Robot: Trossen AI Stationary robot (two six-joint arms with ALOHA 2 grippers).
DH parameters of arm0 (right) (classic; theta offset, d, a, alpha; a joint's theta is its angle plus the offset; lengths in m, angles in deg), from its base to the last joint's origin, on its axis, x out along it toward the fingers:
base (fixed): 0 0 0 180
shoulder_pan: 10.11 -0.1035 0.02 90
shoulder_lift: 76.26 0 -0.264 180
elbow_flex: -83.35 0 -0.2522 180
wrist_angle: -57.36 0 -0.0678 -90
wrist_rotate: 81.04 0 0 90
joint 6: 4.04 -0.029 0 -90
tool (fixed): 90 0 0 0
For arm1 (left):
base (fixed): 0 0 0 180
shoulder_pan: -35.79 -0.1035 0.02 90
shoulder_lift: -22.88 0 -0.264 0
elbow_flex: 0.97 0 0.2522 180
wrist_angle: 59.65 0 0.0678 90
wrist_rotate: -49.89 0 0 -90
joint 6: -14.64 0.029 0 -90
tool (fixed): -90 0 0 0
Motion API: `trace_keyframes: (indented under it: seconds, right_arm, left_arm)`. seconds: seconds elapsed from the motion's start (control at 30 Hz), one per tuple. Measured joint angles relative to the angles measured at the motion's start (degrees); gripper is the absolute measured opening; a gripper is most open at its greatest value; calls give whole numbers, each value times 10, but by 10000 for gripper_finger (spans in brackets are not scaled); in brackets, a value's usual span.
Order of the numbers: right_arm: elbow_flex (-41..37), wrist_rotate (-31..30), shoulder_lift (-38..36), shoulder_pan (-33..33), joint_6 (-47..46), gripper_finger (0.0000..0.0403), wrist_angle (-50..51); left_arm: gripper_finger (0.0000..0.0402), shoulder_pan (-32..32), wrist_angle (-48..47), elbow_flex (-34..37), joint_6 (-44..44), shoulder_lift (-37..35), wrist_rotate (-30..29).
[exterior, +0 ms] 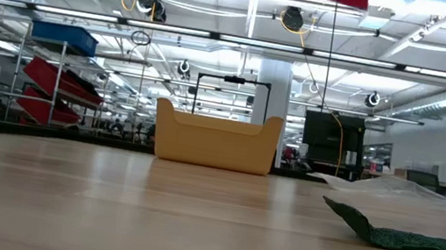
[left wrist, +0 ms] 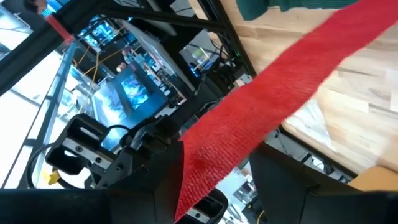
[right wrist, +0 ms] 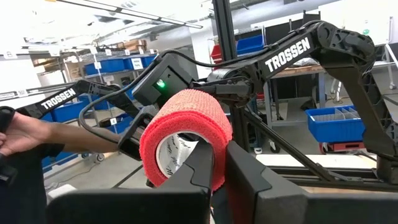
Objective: Roll bandage
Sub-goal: Roll the red bandage
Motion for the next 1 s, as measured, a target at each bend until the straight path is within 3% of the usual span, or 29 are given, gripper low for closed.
trace_keyframes:
  seconds: [0.17,0.47,1.0]
  right_arm:
    - [0,0,0,0,2,18,1]
    - [0,0,0,0,2,18,1]
    - [0,-2,0,12,45,18,0]
  left_arm:
    - [144,-1,5,0,0,0,0]
    - [13,0,53,0,-5,0,0]
    - [4,16,250,0,-41,0,8]
